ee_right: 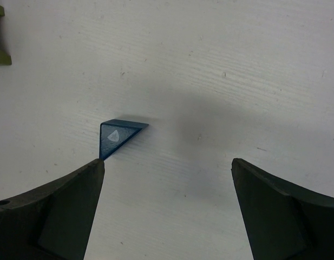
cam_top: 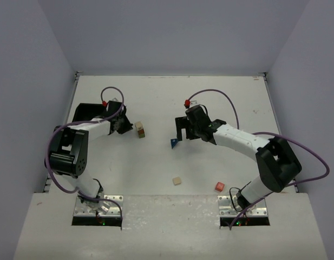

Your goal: Build the wood block tower

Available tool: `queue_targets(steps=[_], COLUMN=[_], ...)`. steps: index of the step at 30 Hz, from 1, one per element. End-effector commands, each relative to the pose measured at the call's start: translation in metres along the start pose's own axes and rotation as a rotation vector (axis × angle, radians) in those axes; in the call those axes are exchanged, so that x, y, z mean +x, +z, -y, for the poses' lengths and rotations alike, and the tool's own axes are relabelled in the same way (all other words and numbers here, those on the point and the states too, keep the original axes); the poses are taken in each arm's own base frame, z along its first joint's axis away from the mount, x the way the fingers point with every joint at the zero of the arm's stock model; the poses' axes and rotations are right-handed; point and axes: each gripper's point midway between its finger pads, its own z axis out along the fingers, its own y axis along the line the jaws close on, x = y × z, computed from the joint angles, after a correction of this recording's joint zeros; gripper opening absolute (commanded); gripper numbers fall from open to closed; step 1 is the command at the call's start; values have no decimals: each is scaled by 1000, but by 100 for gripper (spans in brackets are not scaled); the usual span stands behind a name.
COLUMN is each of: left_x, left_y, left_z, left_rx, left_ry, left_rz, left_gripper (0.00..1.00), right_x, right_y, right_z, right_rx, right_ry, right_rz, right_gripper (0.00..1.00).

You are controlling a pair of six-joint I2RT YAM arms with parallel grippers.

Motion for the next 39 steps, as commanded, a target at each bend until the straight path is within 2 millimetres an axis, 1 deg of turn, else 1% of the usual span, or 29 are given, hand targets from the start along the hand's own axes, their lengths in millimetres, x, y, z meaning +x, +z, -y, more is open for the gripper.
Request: queue_targets(steps=[1, 12, 24, 39], left_x=[-17, -13, -9, -9], left_y=[-2, 1, 4, 4], left_z=[23, 29, 32, 36], left_rx=[69, 80, 83, 83], left_ry=[33, 49, 63, 75], left_rz=[41, 23, 7, 8], left_gripper=[0, 0, 0, 0], right_x=[-19, -18, -17, -17], right_y=[-1, -1, -2, -3], right_z=[-1, 5, 7, 9], right_rx=[10, 35, 39, 42], right_ry=[5, 0, 3, 0], right_rz=[47, 51, 48, 50], right_gripper=[99, 99, 99, 99])
